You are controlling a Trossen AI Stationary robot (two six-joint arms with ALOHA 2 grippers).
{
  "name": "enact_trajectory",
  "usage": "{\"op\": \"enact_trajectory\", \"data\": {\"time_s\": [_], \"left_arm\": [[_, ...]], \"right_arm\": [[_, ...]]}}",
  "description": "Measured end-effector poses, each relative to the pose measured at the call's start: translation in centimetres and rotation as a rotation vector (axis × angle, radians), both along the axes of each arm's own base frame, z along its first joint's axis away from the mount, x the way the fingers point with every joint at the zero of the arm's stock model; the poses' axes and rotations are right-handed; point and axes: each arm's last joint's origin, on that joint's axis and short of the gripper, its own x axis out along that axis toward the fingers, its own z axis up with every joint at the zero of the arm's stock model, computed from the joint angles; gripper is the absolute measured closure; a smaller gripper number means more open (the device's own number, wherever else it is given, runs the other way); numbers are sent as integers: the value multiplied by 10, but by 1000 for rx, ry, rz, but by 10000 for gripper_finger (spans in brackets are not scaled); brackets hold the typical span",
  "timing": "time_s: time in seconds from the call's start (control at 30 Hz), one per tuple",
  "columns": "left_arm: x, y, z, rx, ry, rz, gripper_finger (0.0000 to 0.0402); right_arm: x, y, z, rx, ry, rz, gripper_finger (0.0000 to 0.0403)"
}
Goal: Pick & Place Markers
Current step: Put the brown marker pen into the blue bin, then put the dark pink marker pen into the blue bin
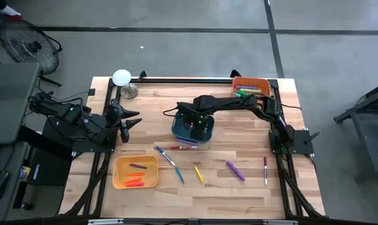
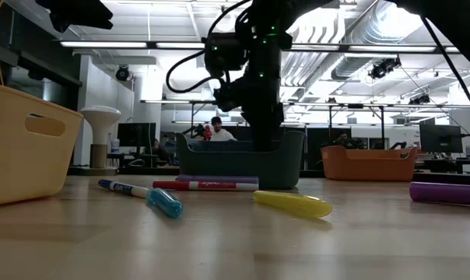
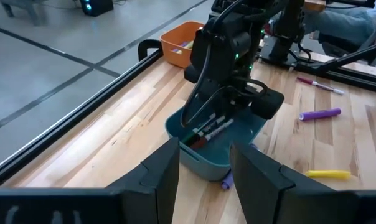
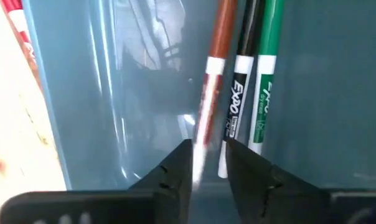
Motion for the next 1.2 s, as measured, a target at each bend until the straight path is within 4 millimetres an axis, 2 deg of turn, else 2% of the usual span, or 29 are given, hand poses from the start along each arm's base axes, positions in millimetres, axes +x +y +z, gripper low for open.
{"op": "enact_trajectory", "data": {"time_s": [0.13,0.27,0.77,0.87,1.07,1.2], "left_arm": [[0,0,0,-1,-8,20,264],[-1,1,0,-6,-11,40,264],[-1,2,-2,-55,-25,77,264],[-1,2,-2,-62,-27,80,264],[-1,2,-2,-80,-35,84,264],[-1,1,-2,-83,-35,83,264]], "right_arm": [[0,0,0,-2,0,14,296],[0,0,3,-1,8,-1,291],[-5,-1,59,-52,41,-174,289],[-12,1,72,-89,13,-175,289],[-40,3,108,-183,-58,-234,289],[-65,6,119,-199,-101,-307,289]]}}
